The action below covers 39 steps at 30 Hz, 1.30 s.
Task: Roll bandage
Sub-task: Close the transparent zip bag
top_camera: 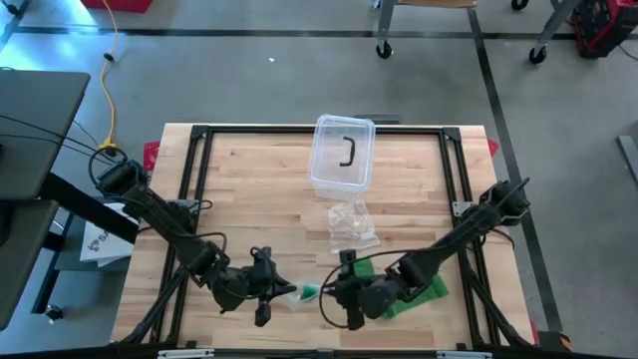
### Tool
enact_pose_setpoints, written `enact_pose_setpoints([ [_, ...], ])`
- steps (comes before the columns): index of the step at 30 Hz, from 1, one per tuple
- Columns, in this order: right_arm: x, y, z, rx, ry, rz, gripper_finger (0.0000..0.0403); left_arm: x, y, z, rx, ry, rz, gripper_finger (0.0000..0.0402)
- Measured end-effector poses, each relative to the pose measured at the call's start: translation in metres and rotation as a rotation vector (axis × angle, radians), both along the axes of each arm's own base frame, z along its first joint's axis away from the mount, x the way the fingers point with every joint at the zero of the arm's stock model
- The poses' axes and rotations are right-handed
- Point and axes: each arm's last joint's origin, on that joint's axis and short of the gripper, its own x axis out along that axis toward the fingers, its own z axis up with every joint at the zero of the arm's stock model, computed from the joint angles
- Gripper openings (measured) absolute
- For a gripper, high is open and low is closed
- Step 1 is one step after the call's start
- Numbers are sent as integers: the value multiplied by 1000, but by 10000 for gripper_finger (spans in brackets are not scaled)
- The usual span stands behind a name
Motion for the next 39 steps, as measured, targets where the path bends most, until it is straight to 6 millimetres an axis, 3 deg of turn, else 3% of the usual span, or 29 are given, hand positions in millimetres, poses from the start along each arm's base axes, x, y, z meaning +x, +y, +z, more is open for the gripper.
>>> enact_pose_setpoints([
  [5,-12,-1,2,45,44,-99,9,1,2,0,68,-6,-16,30],
  [9,-17,-14,12,199,67,-236,5,6,13,0,132,17,-5,94],
  [13,-14,-17,11,227,129,-150,3,12,36,6,176,35,52,163],
  [16,-17,-25,7,238,111,-354,2,13,43,19,192,-27,54,194],
  [19,-13,-24,3,177,134,-276,0,15,39,30,258,-133,28,200],
  [23,-13,-22,4,174,93,-300,2,22,25,33,375,-249,-31,195],
  [28,-9,-17,11,158,3,-271,2,35,7,13,480,-286,-35,189],
  [34,-6,-14,15,191,-37,-247,1,47,-5,-14,469,-277,5,188],
  [39,-6,-14,16,195,-38,-243,1,56,-16,-24,484,-253,72,188],
])
